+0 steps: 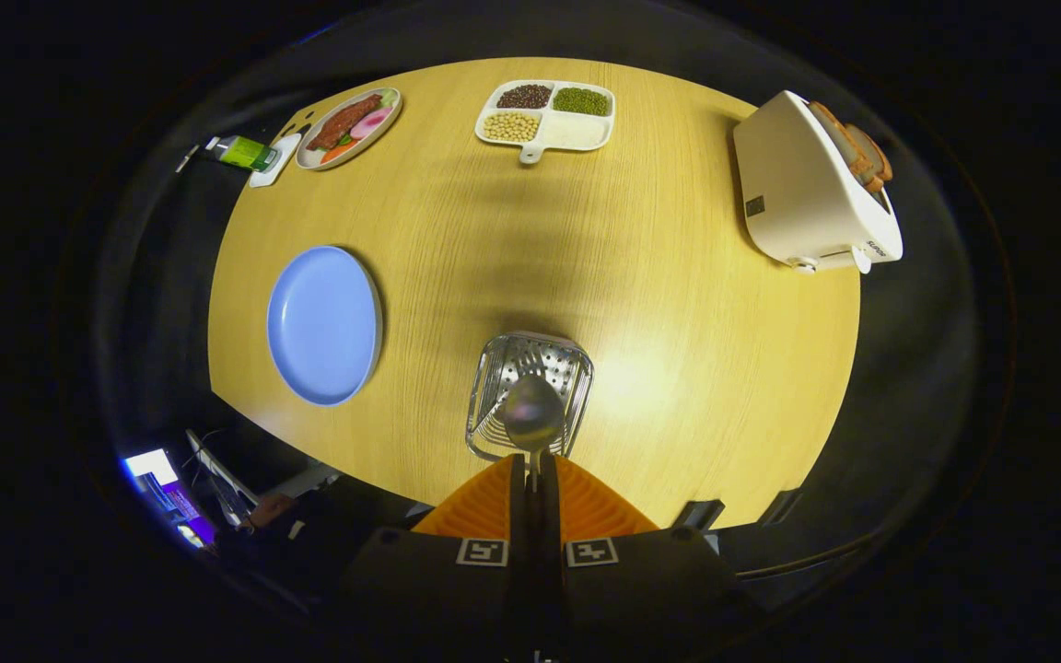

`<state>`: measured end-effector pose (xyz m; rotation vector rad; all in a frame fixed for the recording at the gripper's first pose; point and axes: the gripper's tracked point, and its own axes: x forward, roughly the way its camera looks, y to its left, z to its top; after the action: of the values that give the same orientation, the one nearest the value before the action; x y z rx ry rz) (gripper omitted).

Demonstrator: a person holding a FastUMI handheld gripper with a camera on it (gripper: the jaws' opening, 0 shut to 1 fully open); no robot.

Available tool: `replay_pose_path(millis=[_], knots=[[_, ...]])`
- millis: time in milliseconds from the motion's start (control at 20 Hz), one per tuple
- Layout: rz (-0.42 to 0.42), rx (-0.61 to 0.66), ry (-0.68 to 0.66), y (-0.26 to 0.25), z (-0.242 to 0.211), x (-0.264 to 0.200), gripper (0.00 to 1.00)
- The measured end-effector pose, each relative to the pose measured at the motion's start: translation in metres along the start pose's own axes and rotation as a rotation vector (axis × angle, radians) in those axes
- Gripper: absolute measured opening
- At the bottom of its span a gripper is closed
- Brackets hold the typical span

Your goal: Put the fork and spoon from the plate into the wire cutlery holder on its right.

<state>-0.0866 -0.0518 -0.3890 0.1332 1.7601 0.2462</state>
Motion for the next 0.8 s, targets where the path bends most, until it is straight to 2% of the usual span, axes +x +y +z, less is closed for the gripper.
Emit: replay_pose_path(millis=[500,800], knots=[[-0.018,-0.049,0.083,0.012,0.016,0.034,0.08],[-0.007,-0.038,0.063,0.016,0.019,0.044,0.11]])
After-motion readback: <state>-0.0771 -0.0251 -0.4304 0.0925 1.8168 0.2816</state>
